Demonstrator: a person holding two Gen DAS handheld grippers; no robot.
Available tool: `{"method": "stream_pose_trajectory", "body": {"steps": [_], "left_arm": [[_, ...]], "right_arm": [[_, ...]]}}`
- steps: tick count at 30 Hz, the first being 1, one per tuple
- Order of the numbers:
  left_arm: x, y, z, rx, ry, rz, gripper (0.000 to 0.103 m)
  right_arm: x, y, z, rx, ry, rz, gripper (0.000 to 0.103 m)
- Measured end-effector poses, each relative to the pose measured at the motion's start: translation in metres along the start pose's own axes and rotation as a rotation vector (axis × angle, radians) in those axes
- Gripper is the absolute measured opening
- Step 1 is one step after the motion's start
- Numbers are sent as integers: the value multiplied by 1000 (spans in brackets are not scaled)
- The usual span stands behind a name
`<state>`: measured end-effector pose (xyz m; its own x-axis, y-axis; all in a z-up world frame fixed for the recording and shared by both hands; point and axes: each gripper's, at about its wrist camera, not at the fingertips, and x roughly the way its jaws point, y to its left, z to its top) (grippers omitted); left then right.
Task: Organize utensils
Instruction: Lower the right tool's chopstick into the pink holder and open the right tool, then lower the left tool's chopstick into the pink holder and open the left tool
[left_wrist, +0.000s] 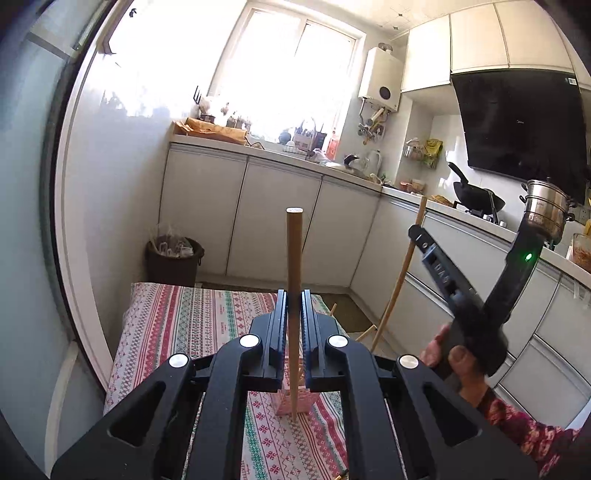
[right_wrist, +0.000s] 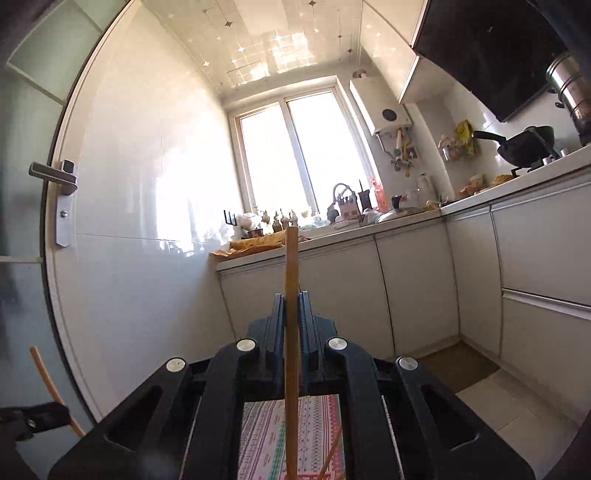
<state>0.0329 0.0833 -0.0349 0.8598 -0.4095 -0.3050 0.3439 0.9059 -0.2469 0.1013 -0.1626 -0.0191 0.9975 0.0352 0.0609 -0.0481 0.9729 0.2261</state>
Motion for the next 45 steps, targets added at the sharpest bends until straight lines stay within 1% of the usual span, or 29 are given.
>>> {"method": "stream_pose_trajectory", "body": {"steps": [4, 8, 10, 12, 13, 14, 15, 16, 20, 24, 26, 28, 32, 35, 37, 38, 39, 40, 42, 43, 45], "left_arm": [[10, 11, -3, -4, 10, 13, 6], [22, 24, -10, -13, 37, 33, 6], [24, 29, -13, -17, 49, 40, 6], [24, 33, -12, -18, 49, 48, 6], [23, 34, -11, -22, 47, 47, 6], [22, 35, -11, -26, 45, 48, 6], [22, 36, -10, -29, 44, 48, 6], [22, 35, -9, -29, 43, 47, 6], [26, 24, -6, -35, 42, 29, 6], [35, 5, 1, -32, 19, 3, 6], [43, -4, 6, -30, 4, -7, 6], [55, -13, 11, -31, -4, -20, 6], [81, -31, 17, -5, -21, -22, 6], [104, -42, 14, 44, -19, 8, 6], [122, -47, 5, 74, 5, 24, 7], [131, -47, -1, 80, 31, 22, 9], [139, -46, -8, 79, 61, 30, 15], [144, -44, -14, 69, 78, 46, 18], [140, -34, -21, 17, 68, 54, 23], [135, -30, -21, -5, 62, 51, 29], [126, -26, -20, -14, 56, 59, 34]], "right_arm": [[26, 0, -39, -21, -31, -32, 8], [44, 7, -74, -60, -56, -25, 8], [48, 11, -91, -72, -33, -7, 8], [42, 12, -103, -66, -23, -5, 8], [34, 12, -107, -64, -30, -1, 16], [27, 11, -107, -60, -38, 6, 27], [19, 10, -103, -52, -38, 15, 55], [11, 7, -97, -38, -36, 30, 66], [-15, -7, -61, -5, -2, 61, 66], [-33, -29, -30, 43, 41, 40, 66], [-37, -41, -16, 67, 89, 29, 66], [-44, -50, -10, 73, 128, 10, 70], [-64, -71, -2, 66, 175, -30, 73], [-75, -87, -4, 92, 203, -54, 76], [-76, -94, -7, 98, 218, -60, 76], [-75, -97, -8, 95, 223, -62, 76], [-74, -98, -8, 92, 229, -64, 76], [-74, -99, -8, 94, 235, -62, 76], [-74, -102, -8, 97, 235, -59, 76], [-76, -102, -7, 94, 232, -60, 76], [-79, -102, -6, 91, 228, -62, 76]]}}
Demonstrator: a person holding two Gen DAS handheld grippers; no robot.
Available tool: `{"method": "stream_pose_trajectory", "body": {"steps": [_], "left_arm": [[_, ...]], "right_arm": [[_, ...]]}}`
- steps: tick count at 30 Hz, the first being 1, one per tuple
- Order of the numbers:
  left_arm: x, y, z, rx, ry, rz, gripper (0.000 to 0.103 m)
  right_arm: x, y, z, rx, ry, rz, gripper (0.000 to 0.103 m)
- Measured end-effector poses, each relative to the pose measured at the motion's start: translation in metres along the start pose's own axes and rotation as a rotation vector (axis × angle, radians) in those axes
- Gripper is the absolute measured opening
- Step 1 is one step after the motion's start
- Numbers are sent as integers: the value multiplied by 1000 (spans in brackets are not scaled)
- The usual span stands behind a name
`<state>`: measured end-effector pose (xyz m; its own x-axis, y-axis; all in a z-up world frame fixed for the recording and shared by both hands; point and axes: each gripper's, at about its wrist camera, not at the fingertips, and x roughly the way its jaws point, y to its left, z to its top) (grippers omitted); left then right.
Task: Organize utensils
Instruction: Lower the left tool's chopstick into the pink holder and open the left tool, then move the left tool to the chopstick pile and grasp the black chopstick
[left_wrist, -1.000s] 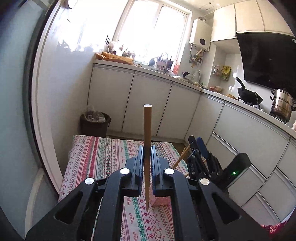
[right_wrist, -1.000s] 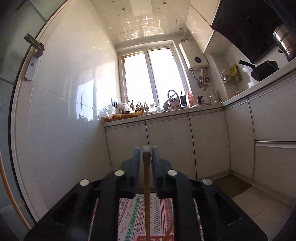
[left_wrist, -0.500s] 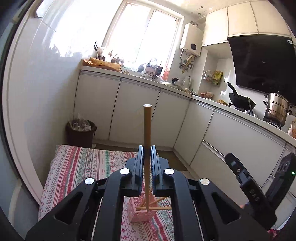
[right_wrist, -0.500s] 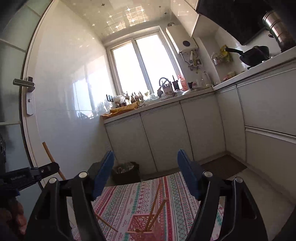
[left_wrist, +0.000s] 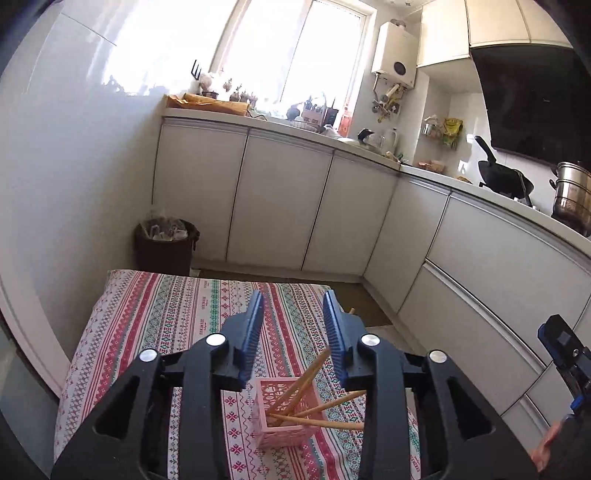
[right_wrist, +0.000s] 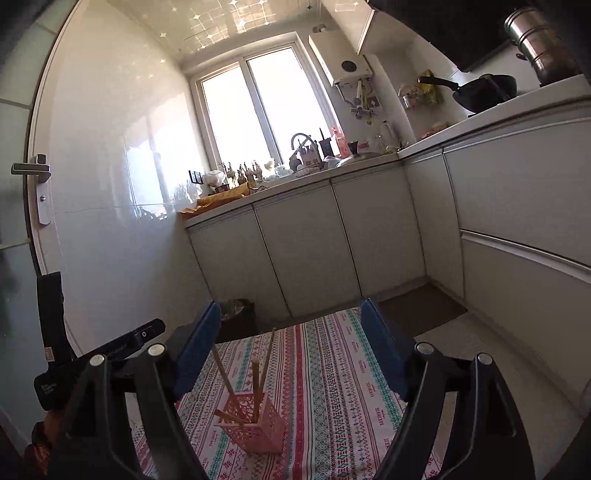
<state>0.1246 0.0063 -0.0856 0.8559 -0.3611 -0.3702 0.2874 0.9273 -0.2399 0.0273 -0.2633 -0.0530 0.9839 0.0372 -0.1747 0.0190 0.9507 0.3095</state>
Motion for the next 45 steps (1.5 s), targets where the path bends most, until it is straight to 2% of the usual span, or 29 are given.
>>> {"method": "stream_pose_trajectory", "body": {"steps": [2, 5, 7, 8, 10, 13, 14, 16, 17, 19, 21, 23, 27, 28, 30, 33, 35, 38, 43, 45], "left_arm": [[-10, 1, 3, 1, -3, 0, 39], [-24, 1, 1, 5, 10, 5, 54], [-27, -1, -6, 31, 64, 4, 68], [-26, -4, -12, 55, 105, 4, 70], [-24, -10, -27, 105, 179, 19, 80], [-26, -21, -53, 163, 255, 15, 96], [-24, -26, -63, 194, 301, -1, 96], [-12, -39, -87, 297, 442, -42, 96], [-8, -47, -101, 363, 488, -36, 96], [-2, -58, -125, 452, 559, -42, 96], [4, -63, -146, 496, 631, -68, 96], [11, -70, -165, 561, 686, -64, 95], [24, -75, -194, 662, 791, -79, 76], [26, -76, -199, 680, 814, -86, 66], [30, -78, -208, 715, 858, -100, 55], [35, -78, -218, 758, 920, -119, 45], [37, -79, -222, 784, 943, -128, 44], [40, -84, -227, 812, 967, -144, 37], [53, -93, -238, 848, 1033, -182, 9], [60, -94, -237, 843, 1065, -191, 8]], "right_arm": [[-4, -1, 1, 2, -6, -4, 76], [-9, -2, 6, 9, -13, -7, 77], [-14, -1, 7, 2, -7, -19, 81], [-16, 0, 7, -8, 2, -33, 82], [-19, -1, 3, -25, 36, -80, 88], [-22, -6, -8, -44, 95, -124, 91], [-23, -8, -12, -49, 111, -138, 93], [-25, -14, -18, -51, 135, -162, 96], [-24, -17, -20, -49, 151, -172, 96], [-21, -24, -25, -34, 192, -181, 96], [-14, -31, -27, -13, 236, -182, 96], [-10, -38, -29, 4, 265, -183, 96], [-3, -53, -31, 29, 299, -210, 96], [-1, -58, -31, 43, 310, -216, 96], [1, -68, -32, 84, 340, -220, 96], [3, -84, -32, 164, 379, -200, 96], [4, -90, -33, 196, 396, -195, 96], [4, -93, -35, 211, 405, -191, 96], [4, -91, -36, 193, 426, -191, 96], [6, -92, -37, 193, 441, -200, 96]]}}
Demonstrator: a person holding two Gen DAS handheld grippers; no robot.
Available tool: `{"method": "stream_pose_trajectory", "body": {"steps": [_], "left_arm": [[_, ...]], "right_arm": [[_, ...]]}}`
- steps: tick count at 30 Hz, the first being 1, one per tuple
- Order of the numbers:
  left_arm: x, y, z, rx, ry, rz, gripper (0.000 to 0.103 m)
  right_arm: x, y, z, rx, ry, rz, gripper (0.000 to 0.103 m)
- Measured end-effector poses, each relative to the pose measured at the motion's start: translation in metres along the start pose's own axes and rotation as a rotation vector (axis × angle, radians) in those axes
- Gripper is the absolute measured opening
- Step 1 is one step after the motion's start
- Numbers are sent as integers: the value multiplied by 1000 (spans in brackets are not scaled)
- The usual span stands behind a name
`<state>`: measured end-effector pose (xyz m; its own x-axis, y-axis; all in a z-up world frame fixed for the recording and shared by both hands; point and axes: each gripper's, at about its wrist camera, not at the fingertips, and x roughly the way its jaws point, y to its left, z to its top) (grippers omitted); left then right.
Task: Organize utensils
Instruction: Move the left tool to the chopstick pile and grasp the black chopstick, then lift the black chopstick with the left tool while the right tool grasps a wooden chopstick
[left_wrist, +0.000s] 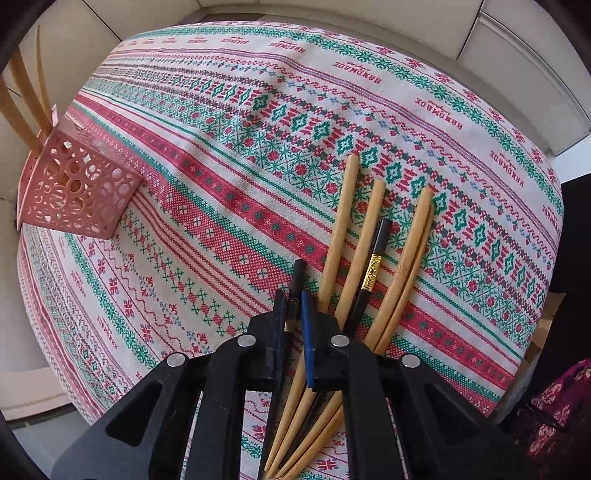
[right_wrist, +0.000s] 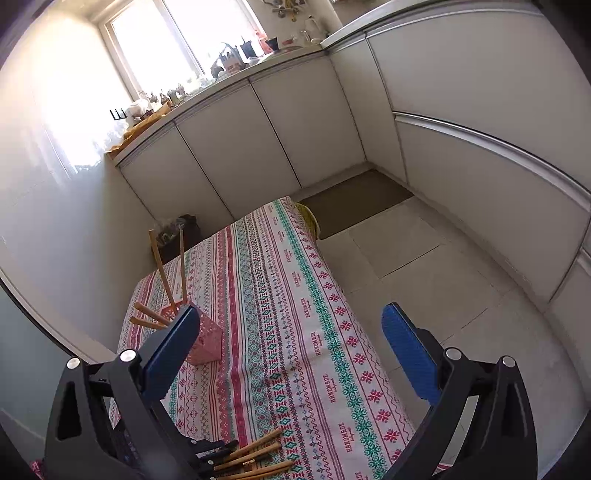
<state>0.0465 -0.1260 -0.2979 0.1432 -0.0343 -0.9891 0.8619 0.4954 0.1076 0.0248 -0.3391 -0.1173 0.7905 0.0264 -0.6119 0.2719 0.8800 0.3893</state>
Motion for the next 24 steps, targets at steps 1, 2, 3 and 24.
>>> {"method": "stream_pose_trajectory", "body": {"steps": [1, 2, 3, 24], "left_arm": [[0, 3, 1, -3, 13, -18, 7], [1, 8, 3, -14, 26, -44, 7], [1, 13, 7, -24, 36, -65, 7], [-109, 66, -105, -501, -477, 49, 6]], "right_arm": [[2, -1, 0, 4, 11, -6, 96], [5, -2, -1, 9, 30, -11, 96], [11, -3, -2, 16, 60, -14, 96], [141, 32, -130, 84, 697, -99, 48]]}}
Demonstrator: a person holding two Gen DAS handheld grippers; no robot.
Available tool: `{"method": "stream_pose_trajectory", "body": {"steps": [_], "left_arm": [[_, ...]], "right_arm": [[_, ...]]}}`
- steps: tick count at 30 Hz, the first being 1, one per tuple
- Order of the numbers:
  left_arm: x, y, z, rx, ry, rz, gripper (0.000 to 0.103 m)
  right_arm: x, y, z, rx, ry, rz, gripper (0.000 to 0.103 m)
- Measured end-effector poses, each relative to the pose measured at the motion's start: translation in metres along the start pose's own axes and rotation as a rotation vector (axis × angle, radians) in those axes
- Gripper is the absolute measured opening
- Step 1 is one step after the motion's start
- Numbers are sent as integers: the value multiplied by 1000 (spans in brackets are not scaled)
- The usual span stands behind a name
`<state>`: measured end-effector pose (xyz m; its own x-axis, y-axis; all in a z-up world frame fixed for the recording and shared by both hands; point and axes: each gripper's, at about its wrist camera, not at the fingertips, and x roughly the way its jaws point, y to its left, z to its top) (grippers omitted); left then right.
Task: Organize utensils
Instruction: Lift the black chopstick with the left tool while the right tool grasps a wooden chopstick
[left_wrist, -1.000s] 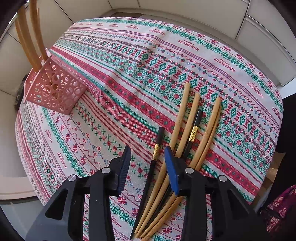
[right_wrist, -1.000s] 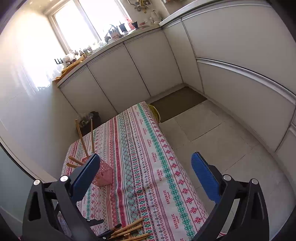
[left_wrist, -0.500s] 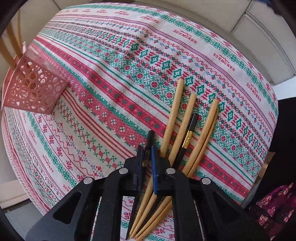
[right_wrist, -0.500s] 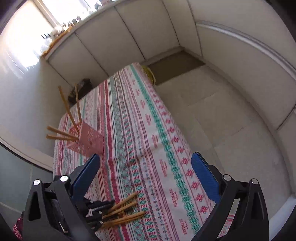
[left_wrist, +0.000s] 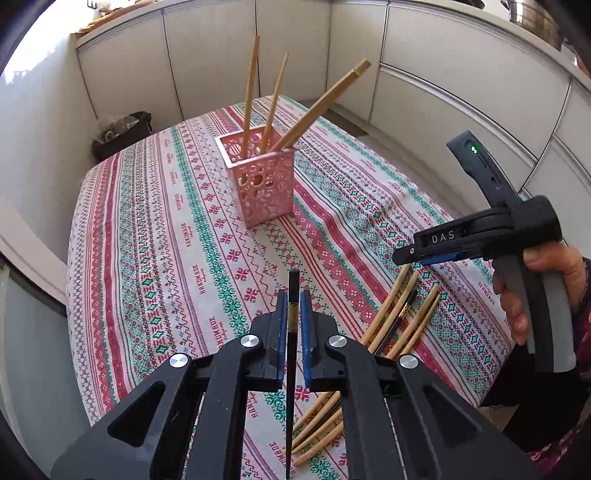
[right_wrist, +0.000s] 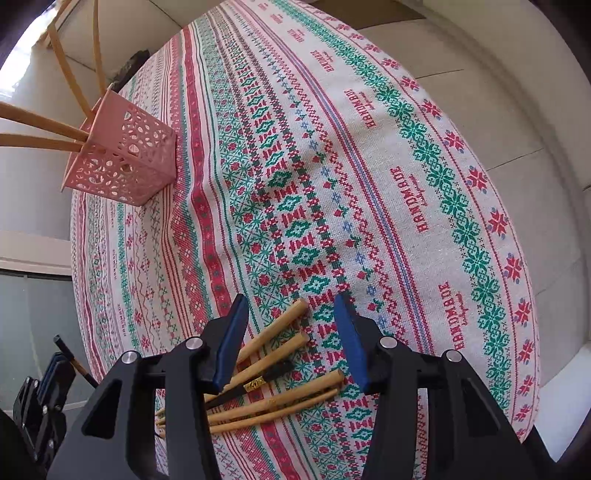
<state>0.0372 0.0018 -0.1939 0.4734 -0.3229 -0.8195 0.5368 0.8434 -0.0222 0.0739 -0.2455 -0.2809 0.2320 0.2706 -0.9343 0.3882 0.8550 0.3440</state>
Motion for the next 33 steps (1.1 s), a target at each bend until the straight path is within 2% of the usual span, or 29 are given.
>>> {"method": "stream_pose_trajectory", "body": {"steps": [3, 5, 6, 9, 12, 14, 15, 16, 18, 23, 24, 27, 28, 29, 31, 33], "left_arm": [[-7, 2, -1, -34, -36, 2, 3], [-14, 8, 2, -49, -58, -4, 3], [-15, 11, -2, -56, -65, -12, 3], [-15, 13, -3, -64, -57, -24, 3], [0, 17, -5, -75, 15, -37, 5], [22, 18, -7, -87, 83, -43, 10], [34, 18, -7, -92, 123, -47, 19], [45, 18, -7, -95, 150, -39, 21], [64, 16, -4, -103, 195, -38, 22], [90, 0, 4, -73, 247, -63, 44], [95, -3, 4, -59, 260, -49, 47], [114, -12, -1, -16, 340, -22, 47], [122, -14, -5, 8, 365, 9, 51], [121, -17, -4, 31, 344, 25, 51], [119, -18, -2, 8, 329, -10, 15], [118, -14, -3, -23, 302, -12, 8]], "right_arm": [[-1, -6, -1, 45, 20, 47, 48], [1, -4, 1, 42, 30, 39, 46], [5, -4, 0, 44, 55, 40, 39], [10, 19, -1, -27, 20, -14, 37], [18, 45, -3, -106, -12, -62, 35], [21, 59, -3, -140, -29, -54, 33], [25, 64, -3, -153, -22, -50, 36], [25, 68, -3, -159, -26, -47, 41], [25, 65, -2, -114, -16, -12, 47], [27, 54, 2, -2, 38, 95, 47], [27, 51, 2, -2, 48, 106, 47], [26, 49, 3, -7, 75, 114, 47], [26, 50, 4, -11, 81, 112, 49], [26, 54, 4, -14, 83, 111, 50], [29, 62, 5, -22, 84, 103, 56], [34, 71, -1, -55, 69, 62, 57]]}}
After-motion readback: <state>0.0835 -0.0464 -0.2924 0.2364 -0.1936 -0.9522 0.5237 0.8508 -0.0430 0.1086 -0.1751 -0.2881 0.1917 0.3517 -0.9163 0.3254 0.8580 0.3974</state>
